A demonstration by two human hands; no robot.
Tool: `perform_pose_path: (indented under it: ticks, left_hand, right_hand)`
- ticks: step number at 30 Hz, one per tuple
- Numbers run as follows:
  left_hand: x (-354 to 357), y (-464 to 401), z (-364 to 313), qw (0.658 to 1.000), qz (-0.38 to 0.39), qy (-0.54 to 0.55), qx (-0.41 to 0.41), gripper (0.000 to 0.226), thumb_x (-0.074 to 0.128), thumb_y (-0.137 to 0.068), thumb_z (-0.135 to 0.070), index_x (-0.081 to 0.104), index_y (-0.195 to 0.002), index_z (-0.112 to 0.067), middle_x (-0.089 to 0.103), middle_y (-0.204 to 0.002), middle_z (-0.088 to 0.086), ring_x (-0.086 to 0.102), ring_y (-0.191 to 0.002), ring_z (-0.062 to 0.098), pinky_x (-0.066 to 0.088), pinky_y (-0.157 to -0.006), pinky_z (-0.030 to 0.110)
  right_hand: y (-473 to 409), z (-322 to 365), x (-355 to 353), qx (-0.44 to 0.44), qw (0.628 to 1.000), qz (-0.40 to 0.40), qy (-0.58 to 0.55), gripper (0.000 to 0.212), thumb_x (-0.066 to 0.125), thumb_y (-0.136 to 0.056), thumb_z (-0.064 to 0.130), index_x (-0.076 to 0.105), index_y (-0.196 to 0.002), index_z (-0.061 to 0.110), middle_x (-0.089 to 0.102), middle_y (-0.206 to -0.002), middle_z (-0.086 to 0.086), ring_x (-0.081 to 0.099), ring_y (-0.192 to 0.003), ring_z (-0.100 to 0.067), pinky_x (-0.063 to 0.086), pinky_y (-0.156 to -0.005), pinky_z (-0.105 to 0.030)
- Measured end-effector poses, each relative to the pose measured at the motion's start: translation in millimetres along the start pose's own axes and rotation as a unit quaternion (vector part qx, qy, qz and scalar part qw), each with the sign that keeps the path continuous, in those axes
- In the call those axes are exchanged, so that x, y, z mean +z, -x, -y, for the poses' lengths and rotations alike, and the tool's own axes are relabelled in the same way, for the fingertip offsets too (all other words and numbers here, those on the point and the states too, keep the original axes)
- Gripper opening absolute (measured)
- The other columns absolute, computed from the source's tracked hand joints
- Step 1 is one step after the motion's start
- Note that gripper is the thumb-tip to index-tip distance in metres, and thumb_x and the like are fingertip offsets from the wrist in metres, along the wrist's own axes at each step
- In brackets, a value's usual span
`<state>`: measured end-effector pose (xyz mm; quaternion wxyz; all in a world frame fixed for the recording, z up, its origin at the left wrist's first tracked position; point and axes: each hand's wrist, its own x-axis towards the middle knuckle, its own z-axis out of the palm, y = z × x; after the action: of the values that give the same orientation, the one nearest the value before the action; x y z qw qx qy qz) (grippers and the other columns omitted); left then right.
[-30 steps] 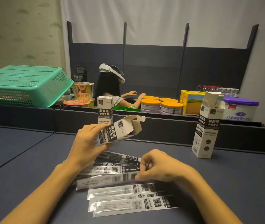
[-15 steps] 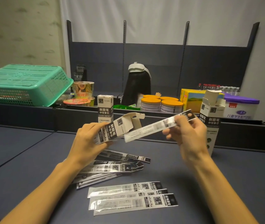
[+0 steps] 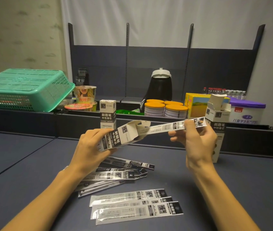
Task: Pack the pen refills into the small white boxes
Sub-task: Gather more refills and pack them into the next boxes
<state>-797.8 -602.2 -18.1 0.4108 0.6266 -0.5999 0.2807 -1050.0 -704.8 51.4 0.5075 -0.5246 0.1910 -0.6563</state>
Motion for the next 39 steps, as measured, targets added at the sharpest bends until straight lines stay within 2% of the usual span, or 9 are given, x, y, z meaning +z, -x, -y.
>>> perform_pose_path:
  ticks: [5, 14, 17, 20, 24, 27, 32, 36, 39]
  left_hand:
    - [1, 0, 0, 1.000, -0.005, -0.004, 0.004, 0.068, 0.085, -0.064, -0.031, 0.055, -0.124, -0.022, 0.064, -0.115, 0.002, 0.050, -0.105, 0.014, 0.038, -0.083, 0.035]
    - [2, 1, 0, 1.000, 0.009, -0.003, 0.023, 0.074, 0.088, -0.061, -0.027, 0.052, -0.125, -0.026, 0.063, -0.117, -0.001, 0.049, -0.105, 0.013, 0.038, -0.083, 0.035]
    - [2, -1, 1, 1.000, 0.006, -0.005, 0.019, 0.074, 0.088, -0.061, -0.026, 0.053, -0.125, -0.025, 0.063, -0.116, 0.000, 0.049, -0.105, 0.013, 0.038, -0.083, 0.034]
    - [2, 0, 2, 1.000, 0.003, -0.009, 0.013, 0.072, 0.088, -0.061, -0.027, 0.055, -0.125, -0.023, 0.063, -0.116, 0.000, 0.050, -0.105, 0.014, 0.038, -0.082, 0.034]
    - [2, 0, 2, 1.000, 0.000, -0.012, 0.012, 0.071, 0.088, -0.062, -0.027, 0.056, -0.125, -0.022, 0.063, -0.117, 0.001, 0.051, -0.106, 0.016, 0.040, -0.084, 0.036]
    - [1, 0, 2, 1.000, -0.001, -0.015, 0.006, 0.069, 0.087, -0.063, -0.027, 0.058, -0.124, -0.019, 0.064, -0.117, 0.002, 0.054, -0.106, 0.020, 0.042, -0.085, 0.038]
    - [1, 0, 1, 1.000, 0.002, -0.013, 0.018, 0.069, 0.088, -0.061, -0.025, 0.058, -0.124, -0.019, 0.064, -0.117, 0.002, 0.053, -0.106, 0.019, 0.040, -0.084, 0.036]
    - [1, 0, 0, 1.000, 0.002, -0.010, 0.017, 0.067, 0.086, -0.062, -0.029, 0.059, -0.123, -0.018, 0.064, -0.116, 0.001, 0.051, -0.105, 0.015, 0.037, -0.083, 0.033]
    - [0, -1, -1, 1.000, 0.005, -0.010, 0.016, 0.065, 0.082, -0.064, -0.034, 0.059, -0.123, -0.018, 0.064, -0.116, 0.001, 0.052, -0.106, 0.015, 0.037, -0.084, 0.031]
  right_hand:
    - [6, -4, 4, 0.007, 0.999, 0.046, 0.028, 0.009, 0.054, -0.094, 0.001, 0.051, -0.085, 0.002, 0.068, -0.075, -0.017, 0.068, -0.053, -0.020, 0.054, -0.044, -0.027]
    - [18, -23, 12, 0.038, 0.975, 0.199, 0.094, 0.012, 0.071, -0.084, 0.007, 0.060, -0.088, 0.005, 0.068, -0.067, -0.006, 0.067, -0.055, -0.024, 0.054, -0.048, -0.030]
    - [19, -18, 12, 0.010, 0.979, 0.177, 0.100, 0.013, 0.070, -0.085, 0.012, 0.061, -0.093, 0.007, 0.069, -0.072, -0.007, 0.068, -0.056, -0.022, 0.053, -0.049, -0.027]
    - [14, -14, 8, -0.034, 0.986, 0.132, 0.095, 0.005, 0.067, -0.087, 0.006, 0.064, -0.090, 0.010, 0.068, -0.075, -0.006, 0.066, -0.056, -0.018, 0.053, -0.050, -0.023]
    - [10, -12, 4, -0.071, 0.982, 0.132, 0.117, 0.010, 0.067, -0.087, 0.004, 0.068, -0.084, 0.014, 0.067, -0.068, -0.001, 0.063, -0.055, -0.011, 0.051, -0.052, -0.019]
    - [5, -9, 0, -0.089, 0.980, 0.129, 0.121, 0.008, 0.067, -0.087, 0.007, 0.070, -0.084, 0.014, 0.067, -0.071, -0.005, 0.059, -0.056, -0.008, 0.049, -0.051, -0.018]
    - [11, -16, 4, -0.082, 0.967, 0.187, 0.153, 0.003, 0.071, -0.085, 0.014, 0.071, -0.083, 0.011, 0.065, -0.063, -0.002, 0.052, -0.049, -0.008, 0.043, -0.046, -0.018]
    - [17, -21, 9, -0.033, 0.963, 0.227, 0.145, 0.015, 0.075, -0.080, 0.019, 0.069, -0.092, 0.012, 0.070, -0.068, -0.005, 0.065, -0.054, -0.016, 0.050, -0.054, -0.019]
    - [17, -23, 9, -0.017, 0.952, 0.258, 0.163, 0.017, 0.074, -0.083, 0.013, 0.067, -0.098, 0.014, 0.071, -0.072, -0.007, 0.069, -0.060, -0.020, 0.054, -0.059, -0.023]
